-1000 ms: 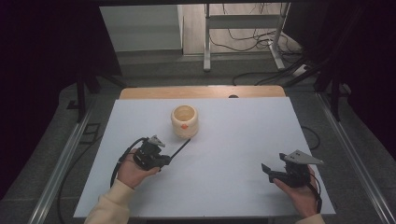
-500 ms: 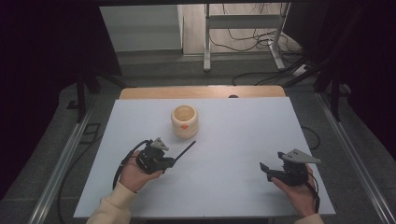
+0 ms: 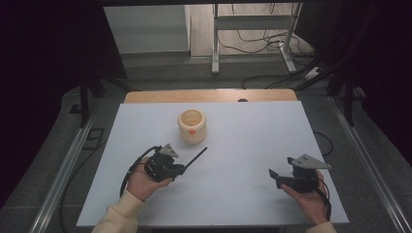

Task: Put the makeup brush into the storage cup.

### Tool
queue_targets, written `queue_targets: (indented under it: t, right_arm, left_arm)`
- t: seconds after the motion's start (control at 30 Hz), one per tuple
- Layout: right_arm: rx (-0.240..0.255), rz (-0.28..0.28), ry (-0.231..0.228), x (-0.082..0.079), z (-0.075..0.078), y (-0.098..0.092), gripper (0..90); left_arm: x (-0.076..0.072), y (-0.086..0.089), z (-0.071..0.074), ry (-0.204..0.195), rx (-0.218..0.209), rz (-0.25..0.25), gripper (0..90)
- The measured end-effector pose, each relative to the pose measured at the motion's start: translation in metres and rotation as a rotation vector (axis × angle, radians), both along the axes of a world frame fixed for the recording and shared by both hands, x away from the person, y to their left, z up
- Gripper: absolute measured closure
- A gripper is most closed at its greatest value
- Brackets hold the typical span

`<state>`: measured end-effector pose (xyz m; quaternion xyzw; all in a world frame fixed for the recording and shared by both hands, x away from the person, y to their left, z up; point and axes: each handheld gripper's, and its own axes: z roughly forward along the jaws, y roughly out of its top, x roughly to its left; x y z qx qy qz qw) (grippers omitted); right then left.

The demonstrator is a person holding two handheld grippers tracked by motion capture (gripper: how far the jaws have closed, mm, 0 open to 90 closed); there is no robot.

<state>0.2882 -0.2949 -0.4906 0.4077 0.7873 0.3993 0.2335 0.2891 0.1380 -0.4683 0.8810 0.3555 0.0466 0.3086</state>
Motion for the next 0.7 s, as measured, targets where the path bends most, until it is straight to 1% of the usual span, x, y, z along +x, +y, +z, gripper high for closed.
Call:
queue_targets:
  t: [0.1,0.17,0.37,0.5,0.7]
  right_arm:
    - [0.000,0.010,-0.002,0.000,0.001,0.002,16.9]
    - [-0.009,0.018,-0.006,-0.002,0.001,0.004,16.7]
    - [-0.025,0.050,-0.022,-0.005,0.005,0.014,16.1]
    - [-0.036,0.066,-0.027,-0.006,0.006,0.021,16.0]
    - [-0.040,0.073,-0.028,-0.006,0.007,0.024,15.8]
  left_arm:
    - [-0.001,-0.002,0.001,-0.001,-0.005,-0.006,83.7]
    - [-0.001,-0.003,0.003,0.000,-0.008,-0.010,83.7]
    - [-0.003,-0.008,0.006,-0.009,-0.014,-0.021,83.7]
    - [-0.003,-0.011,0.008,-0.010,-0.015,-0.028,83.7]
    - [-0.002,-0.019,0.009,-0.012,-0.005,-0.043,83.7]
